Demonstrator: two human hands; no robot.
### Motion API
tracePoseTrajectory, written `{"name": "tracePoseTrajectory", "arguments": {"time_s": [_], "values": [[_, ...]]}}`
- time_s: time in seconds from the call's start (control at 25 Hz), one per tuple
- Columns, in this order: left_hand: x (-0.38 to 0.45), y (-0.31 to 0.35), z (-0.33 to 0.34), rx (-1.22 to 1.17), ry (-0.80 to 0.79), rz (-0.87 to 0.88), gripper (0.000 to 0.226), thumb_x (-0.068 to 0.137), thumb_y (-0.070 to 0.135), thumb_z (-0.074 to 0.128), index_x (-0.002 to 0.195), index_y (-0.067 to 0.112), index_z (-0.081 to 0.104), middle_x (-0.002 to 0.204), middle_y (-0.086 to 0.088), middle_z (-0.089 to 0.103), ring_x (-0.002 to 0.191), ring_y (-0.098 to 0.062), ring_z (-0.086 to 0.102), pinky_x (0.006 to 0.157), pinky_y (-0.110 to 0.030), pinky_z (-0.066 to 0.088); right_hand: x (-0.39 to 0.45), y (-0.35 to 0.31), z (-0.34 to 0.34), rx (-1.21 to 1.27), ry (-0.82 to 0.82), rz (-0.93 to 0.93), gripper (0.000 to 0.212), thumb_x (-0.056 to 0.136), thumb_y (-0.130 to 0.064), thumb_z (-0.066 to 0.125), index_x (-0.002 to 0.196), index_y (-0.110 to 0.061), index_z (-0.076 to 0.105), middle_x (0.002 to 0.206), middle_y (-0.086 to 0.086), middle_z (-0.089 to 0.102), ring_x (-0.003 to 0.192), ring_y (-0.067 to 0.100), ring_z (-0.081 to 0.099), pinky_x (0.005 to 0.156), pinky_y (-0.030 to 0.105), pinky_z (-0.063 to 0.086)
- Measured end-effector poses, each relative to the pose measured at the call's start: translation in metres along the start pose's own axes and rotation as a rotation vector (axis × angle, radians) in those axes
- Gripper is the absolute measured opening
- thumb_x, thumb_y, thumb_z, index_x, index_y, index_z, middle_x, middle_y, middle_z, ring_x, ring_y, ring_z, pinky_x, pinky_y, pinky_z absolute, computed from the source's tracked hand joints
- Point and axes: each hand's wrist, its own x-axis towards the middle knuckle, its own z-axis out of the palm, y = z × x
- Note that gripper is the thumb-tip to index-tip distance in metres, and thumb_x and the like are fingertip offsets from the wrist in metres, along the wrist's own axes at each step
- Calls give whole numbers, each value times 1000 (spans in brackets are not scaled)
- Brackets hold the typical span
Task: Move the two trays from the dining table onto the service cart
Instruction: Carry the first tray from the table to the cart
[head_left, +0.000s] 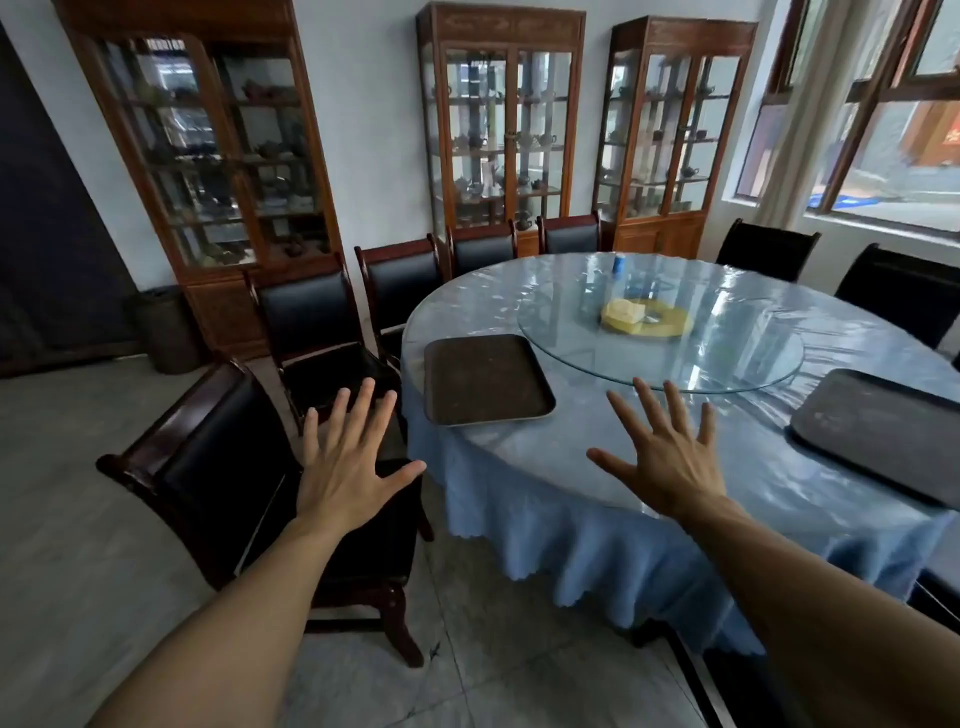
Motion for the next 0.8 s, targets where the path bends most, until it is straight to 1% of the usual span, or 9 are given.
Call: {"name": "tracePoseTrajectory", "arguments": {"time_s": [0.12,0.2,0.32,0.44,0.56,0.72,0.8], "values": [[41,11,15,12,-8,-35,97,81,90,12,158,33,-4,167,3,-11,153,-21,-13,121,-54,-10,48,16,17,-37,-4,-13,91,72,-88,-4,151,-44,-15,163,-3,-17,147,28,-21,115,64,-7],[72,19,29,28,-32,-74,99,77,91,5,157,34,-7,166,3,-14,152,-20,-16,121,-53,-10,86,29,29,-21,-1,-18,90,74,-88,-1,152,-43,-14,163,-3,-16,147,28,-21,115,64,-7],[113,31,45,12,-52,-116,100,76,92,1,157,34,-8,166,3,-15,152,-19,-16,121,-53,-9,134,45,41,9,-33,-22,90,77,-87,6,153,-42,-11,163,-3,-16,147,28,-22,115,63,-6],[144,36,64,-28,-76,-164,100,75,92,1,157,34,-7,166,3,-14,152,-19,-14,121,-54,-7,176,55,55,25,-53,-41,91,77,-87,7,155,-41,-6,164,-2,-12,148,28,-20,116,63,-7],[168,34,82,-5,-111,-180,100,75,92,0,157,34,-9,166,4,-17,152,-19,-16,121,-55,-8,215,58,70,22,-87,-49,89,79,-87,9,154,-42,-7,164,-2,-13,148,28,-19,116,63,-7],[202,23,111,-23,-131,-188,102,75,91,2,158,31,-5,166,4,-15,152,-19,-14,121,-55,-6,258,53,94,28,-119,-56,86,81,-86,12,153,-44,-8,164,-3,-13,148,28,-20,116,62,-8],[223,15,132,-21,-160,-186,101,76,91,3,157,32,-7,166,5,-16,152,-18,-15,121,-54,-7,282,50,108,16,-140,-51,86,80,-87,12,153,-45,-9,164,-3,-13,148,28,-20,116,63,-7]]}}
